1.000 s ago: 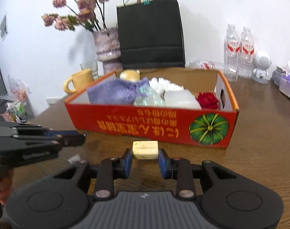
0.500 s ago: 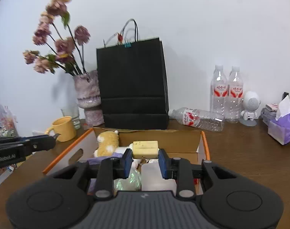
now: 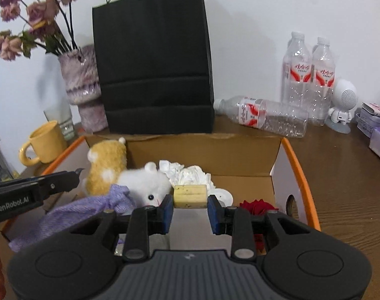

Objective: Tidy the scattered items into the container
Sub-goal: 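Lower the yellow block into the box with the right gripper while the left releases the packet there, then grasp a clear plastic bag with the right gripper while the left grasps another bag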

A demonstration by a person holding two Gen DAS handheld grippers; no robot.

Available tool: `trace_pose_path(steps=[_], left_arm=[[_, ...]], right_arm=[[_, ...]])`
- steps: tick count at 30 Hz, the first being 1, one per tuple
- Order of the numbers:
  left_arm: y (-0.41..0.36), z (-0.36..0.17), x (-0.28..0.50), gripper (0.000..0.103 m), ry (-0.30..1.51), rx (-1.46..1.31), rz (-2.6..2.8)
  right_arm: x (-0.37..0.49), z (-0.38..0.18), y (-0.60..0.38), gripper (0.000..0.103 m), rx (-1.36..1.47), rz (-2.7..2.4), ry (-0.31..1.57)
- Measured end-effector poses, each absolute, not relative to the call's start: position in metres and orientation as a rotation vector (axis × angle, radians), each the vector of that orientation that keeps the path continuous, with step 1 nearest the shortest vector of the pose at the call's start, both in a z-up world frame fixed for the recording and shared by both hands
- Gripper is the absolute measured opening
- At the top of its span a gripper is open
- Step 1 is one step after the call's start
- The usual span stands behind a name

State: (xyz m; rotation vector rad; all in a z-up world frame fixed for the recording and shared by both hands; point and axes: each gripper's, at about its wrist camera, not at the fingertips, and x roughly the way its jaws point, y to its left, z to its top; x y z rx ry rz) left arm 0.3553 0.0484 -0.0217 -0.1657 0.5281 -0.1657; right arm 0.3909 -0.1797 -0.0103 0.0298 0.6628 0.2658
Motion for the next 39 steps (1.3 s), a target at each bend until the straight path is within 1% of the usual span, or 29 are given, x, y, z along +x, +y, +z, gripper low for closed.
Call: trace_pose_path(steps=[2,3,4,5,6,7,8,9,10,12,13,15,20,26,30,33,37,39], left_arm=[[0.049,-0.024,0.357,0.015,0.537,-0.171,-0.163],[0.050,-0.024,0.357,0.023,0.539,-0.178,-0.158],[0.051,-0.024,0.357,0.030,0.538,-0.187,-0.154],[0.052,-0.022,0.356,0.044,0.532,-0.195,-0.151],[0.053,-0.020,0.354,0.052,0.521,-0.198,-0.146],[0.053,-0.017,0.351,0.055,0.509,-0.197,-0.143],[0.054,-0.013,0.348,0.064,0.495,-0.195,-0.141],[0.054,-0.009,0.344,0.077,0.482,-0.195,-0.138],[0.054,-0.006,0.340,0.083,0.469,-0.197,-0.134],[0.054,0.001,0.329,0.097,0.445,-0.199,-0.130],[0.054,0.004,0.323,0.100,0.435,-0.197,-0.130],[0.055,0.010,0.309,0.103,0.417,-0.192,-0.127],[0.063,0.017,0.265,0.103,0.402,-0.181,-0.124],[0.082,0.011,0.208,0.103,0.456,-0.139,-0.094],[0.097,0.002,0.174,0.103,0.496,-0.123,-0.061],[0.108,-0.008,0.155,0.103,0.524,-0.129,-0.040],[0.121,-0.019,0.133,0.103,0.550,-0.148,-0.016],[0.127,-0.024,0.124,0.103,0.561,-0.157,-0.006]], right_arm=[[0.392,-0.012,-0.180,0.029,0.027,0.258,0.674],[0.393,-0.012,-0.181,0.029,0.029,0.257,0.677],[0.392,-0.012,-0.181,0.034,0.031,0.255,0.680],[0.392,-0.011,-0.182,0.045,0.034,0.254,0.680],[0.390,-0.010,-0.183,0.051,0.035,0.254,0.672],[0.389,-0.008,-0.183,0.061,0.034,0.254,0.663],[0.385,-0.005,-0.184,0.067,0.032,0.253,0.651],[0.381,-0.002,-0.184,0.069,0.031,0.253,0.637],[0.378,0.001,-0.184,0.076,0.031,0.254,0.626],[0.370,0.007,-0.185,0.084,0.034,0.257,0.604],[0.364,0.010,-0.186,0.085,0.036,0.259,0.594],[0.354,0.015,-0.187,0.085,0.040,0.261,0.581],[0.322,0.025,-0.193,0.086,0.059,0.276,0.558],[0.261,0.030,-0.187,0.085,0.027,0.347,0.517],[0.219,0.015,-0.171,0.084,-0.006,0.483,0.558],[0.196,-0.006,-0.151,0.080,-0.065,0.583,0.615],[0.176,-0.028,-0.125,0.066,-0.117,0.684,0.677],[0.169,-0.035,-0.115,0.062,-0.145,0.711,0.680]])
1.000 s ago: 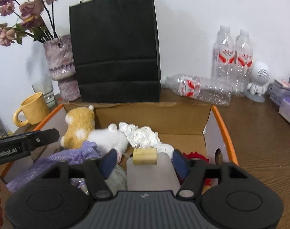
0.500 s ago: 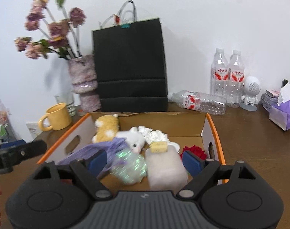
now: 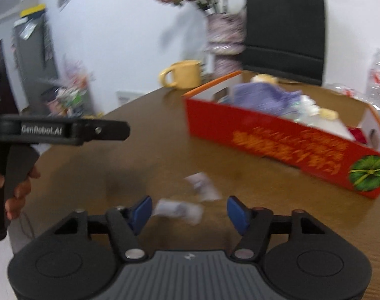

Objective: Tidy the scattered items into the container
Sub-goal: 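Grasp a clear plastic bag with the right gripper while the left grasps another bag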

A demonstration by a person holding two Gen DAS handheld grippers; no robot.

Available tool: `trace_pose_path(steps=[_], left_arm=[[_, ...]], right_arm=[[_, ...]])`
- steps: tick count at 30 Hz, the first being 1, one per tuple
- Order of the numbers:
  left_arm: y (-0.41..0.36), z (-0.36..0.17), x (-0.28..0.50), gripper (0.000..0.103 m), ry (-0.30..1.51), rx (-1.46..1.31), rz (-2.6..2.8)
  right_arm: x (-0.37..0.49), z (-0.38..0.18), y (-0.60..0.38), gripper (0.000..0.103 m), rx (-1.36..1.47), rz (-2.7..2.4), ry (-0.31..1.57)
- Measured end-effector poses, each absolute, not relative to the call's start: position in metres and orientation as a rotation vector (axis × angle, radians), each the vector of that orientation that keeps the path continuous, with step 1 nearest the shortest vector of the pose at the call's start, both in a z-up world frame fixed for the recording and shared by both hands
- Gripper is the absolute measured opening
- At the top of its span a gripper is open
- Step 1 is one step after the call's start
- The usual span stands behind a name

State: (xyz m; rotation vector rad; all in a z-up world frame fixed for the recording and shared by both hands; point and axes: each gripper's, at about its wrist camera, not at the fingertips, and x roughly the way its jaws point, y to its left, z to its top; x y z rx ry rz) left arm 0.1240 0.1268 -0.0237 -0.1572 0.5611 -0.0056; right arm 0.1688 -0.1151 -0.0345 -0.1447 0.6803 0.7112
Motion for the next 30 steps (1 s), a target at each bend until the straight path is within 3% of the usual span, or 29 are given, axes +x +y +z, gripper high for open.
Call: trace_pose_path(steps=[5,16,23,30], left_arm=[[0.142,-0.030,0.107,0.103,0.572,-0.186,0.022],[0.152,-0.028,0.086,0.103,0.556,-0.227,0.036],[0.146,-0.027,0.084,0.103,0.563,-0.231,0.027],[0.129,-0.031,0.095,0.103,0.588,-0.228,-0.009]], right_arm=[[0.161,-0.041,-0.099,0.057,-0.199,0.746,0.670],[0.171,-0.051,-0.105,0.054,-0.299,0.856,0.640],[0.167,-0.048,-0.104,0.031,-0.328,0.928,0.633],[0.163,-0.045,-0.122,0.030,-0.250,0.868,0.648]])
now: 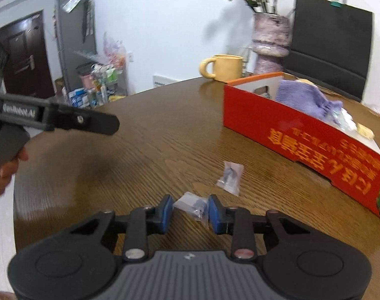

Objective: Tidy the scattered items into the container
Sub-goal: 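Grasp a clear plastic bag with the right gripper while the left grasps another bag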

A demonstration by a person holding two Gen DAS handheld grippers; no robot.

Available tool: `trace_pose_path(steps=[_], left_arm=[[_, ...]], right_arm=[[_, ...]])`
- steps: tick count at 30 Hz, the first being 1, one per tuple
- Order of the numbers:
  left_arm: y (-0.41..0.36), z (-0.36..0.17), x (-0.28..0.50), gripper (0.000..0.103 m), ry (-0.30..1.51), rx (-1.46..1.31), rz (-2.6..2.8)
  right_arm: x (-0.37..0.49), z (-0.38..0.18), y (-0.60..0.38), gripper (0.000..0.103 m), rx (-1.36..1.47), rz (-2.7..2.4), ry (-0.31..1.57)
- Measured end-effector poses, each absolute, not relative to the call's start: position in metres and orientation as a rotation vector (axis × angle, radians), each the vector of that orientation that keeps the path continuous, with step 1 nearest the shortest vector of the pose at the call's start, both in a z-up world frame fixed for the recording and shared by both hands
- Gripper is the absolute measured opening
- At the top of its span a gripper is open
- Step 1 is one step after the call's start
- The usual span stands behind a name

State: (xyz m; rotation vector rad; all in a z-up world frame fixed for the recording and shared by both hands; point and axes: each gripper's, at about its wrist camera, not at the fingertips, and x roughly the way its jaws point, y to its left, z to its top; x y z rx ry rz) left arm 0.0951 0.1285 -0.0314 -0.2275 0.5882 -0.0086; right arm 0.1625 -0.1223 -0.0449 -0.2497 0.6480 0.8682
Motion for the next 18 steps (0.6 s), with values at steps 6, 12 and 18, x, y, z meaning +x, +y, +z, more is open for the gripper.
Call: trace_pose_path(steps=[6,12,18], left_arm=[[0.085,-0.040,0.130,0.103,0.623,-0.189,-0.099],[0.025,-0.051,0.166,0.083,0.643,-0.109,-0.099],[-0.002,-0.063,0.193,0.029,0.690,-0.045,-0.013]], right_arm=[[0.169,-0.037,-0.157,0.030,-0.197,0.756,0.609],[0.191,-0.040,-0.201,0.030,-0.143,0.583,0.618],[0.198,-0.038,-0.226,0.030,-0.126,0.548,0.600]])
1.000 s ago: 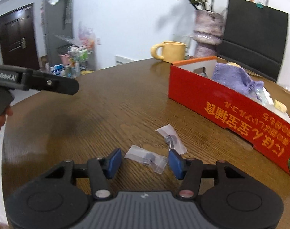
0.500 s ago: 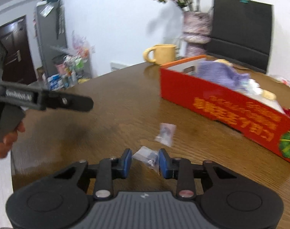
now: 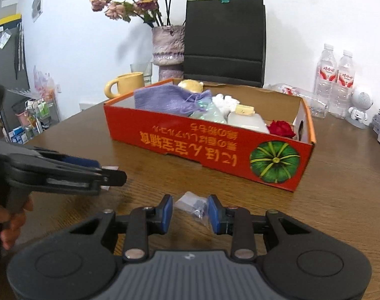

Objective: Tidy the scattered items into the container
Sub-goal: 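Grasp a clear plastic bag with the right gripper while the left grasps another bag, then carry both bags over the red box and open both grippers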

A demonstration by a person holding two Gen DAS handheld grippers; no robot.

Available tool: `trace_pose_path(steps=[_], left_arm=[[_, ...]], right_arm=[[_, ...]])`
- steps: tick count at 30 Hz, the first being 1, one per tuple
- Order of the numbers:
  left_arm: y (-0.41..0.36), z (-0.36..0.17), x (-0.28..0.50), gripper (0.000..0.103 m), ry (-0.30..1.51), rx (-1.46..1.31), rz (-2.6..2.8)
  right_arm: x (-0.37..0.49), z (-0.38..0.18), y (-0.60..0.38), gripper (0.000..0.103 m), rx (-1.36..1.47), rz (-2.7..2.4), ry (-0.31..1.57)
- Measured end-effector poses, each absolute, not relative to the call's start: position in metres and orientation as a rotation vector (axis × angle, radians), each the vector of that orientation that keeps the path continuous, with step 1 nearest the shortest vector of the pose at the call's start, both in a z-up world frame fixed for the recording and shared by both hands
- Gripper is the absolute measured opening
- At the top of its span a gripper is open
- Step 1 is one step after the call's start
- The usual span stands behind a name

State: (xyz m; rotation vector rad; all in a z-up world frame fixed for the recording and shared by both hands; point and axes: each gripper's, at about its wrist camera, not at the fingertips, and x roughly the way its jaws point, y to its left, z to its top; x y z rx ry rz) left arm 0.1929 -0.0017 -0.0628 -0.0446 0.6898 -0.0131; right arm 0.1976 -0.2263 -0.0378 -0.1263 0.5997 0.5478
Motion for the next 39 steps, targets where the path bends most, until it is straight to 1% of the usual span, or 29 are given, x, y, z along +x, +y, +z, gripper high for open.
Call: trace_pose_path(steps=[1,3,10,15,19,22,26,35,36,37,38,39], left_arm=[[-0.002,-0.063,0.194,0.020,0.692,-0.040,-0.014],[-0.001,-0.062,0.194,0.018,0.700,-0.052,-0.027],[0.002,-0.050,0.173,0.015,0.643,-0.035,-0.035],[0.013,-0.009,0.163,0.015,0.508,-0.068,-0.083],[0.018,0.030,0.181,0.015,0.386,-0.074,-0.106],[0.023,0.044,0.211,0.015,0.343,-0.099,-0.113],[0.029,0.039,0.257,0.015,0.356,-0.133,-0.128],[0.044,-0.008,0.331,0.017,0.446,-0.171,-0.148],[0.045,-0.011,0.336,0.017,0.452,-0.167,-0.151],[0.046,-0.012,0.341,0.021,0.459,-0.164,-0.151],[0.047,-0.012,0.343,0.035,0.461,-0.163,-0.151],[0.047,-0.012,0.344,0.057,0.458,-0.162,-0.149]], right_arm=[[0.198,-0.037,-0.229,0.030,-0.123,0.551,0.595],[0.198,-0.035,-0.233,0.030,-0.114,0.560,0.588],[0.196,-0.024,-0.243,0.030,-0.094,0.583,0.555],[0.201,-0.003,-0.247,0.030,-0.082,0.577,0.504],[0.221,0.026,-0.239,0.030,-0.094,0.532,0.424],[0.245,0.040,-0.229,0.030,-0.073,0.486,0.396],[0.285,0.040,-0.214,0.030,-0.035,0.422,0.407],[0.359,0.003,-0.192,0.030,-0.016,0.341,0.545],[0.365,0.000,-0.191,0.031,-0.013,0.332,0.561],[0.371,-0.003,-0.191,0.035,-0.004,0.326,0.577],[0.375,-0.004,-0.191,0.038,0.006,0.321,0.587],[0.377,-0.005,-0.192,0.042,0.011,0.320,0.594]])
